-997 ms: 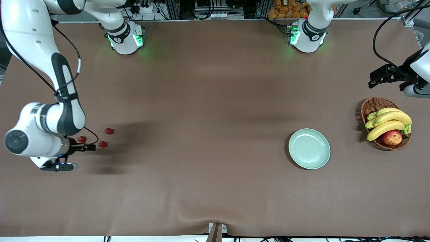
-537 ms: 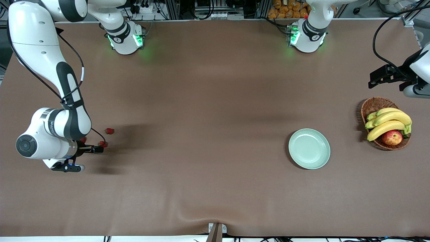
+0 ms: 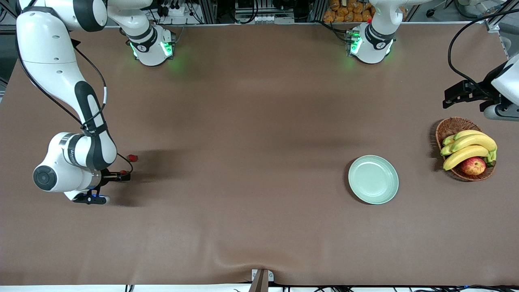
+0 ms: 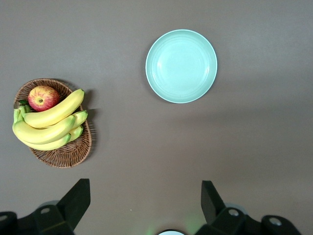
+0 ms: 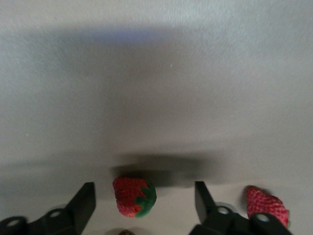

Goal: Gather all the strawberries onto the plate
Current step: 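Reach down and grasp a strawberry with the right gripper, then set the strawberry mid-table with the right gripper while the left gripper approaches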

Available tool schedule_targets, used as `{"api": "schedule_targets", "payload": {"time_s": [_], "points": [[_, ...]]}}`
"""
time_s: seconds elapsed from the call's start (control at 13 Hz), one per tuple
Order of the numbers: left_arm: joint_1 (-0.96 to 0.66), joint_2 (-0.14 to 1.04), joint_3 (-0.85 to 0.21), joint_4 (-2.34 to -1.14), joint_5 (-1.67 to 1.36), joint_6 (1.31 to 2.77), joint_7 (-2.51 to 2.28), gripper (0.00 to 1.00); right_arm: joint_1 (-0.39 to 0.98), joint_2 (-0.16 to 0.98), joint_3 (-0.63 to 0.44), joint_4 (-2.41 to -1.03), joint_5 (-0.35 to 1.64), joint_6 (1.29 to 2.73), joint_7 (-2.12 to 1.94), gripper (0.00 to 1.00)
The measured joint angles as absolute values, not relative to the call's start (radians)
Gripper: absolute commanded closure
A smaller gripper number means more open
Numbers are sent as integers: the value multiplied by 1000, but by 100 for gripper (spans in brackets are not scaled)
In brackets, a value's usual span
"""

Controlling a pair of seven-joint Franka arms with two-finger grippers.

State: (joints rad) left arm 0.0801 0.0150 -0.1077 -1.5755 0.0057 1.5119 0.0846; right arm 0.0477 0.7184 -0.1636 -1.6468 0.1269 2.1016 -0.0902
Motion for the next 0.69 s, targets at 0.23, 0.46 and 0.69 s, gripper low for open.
{"api": "schedule_targets", "payload": {"time_s": [0.23,0.46,0.69], "points": [[80,15,-108,-1582,4,1515,85,0,48,718,-164,-1653,128,2101,-90,81],[80,15,-108,-1586,3,1525,85,0,50,713,-149,-1646,133,2103,-99,100],[80,15,-108,-1592,3,1531,85,0,51,708,-77,-1586,137,2101,-101,100]]}}
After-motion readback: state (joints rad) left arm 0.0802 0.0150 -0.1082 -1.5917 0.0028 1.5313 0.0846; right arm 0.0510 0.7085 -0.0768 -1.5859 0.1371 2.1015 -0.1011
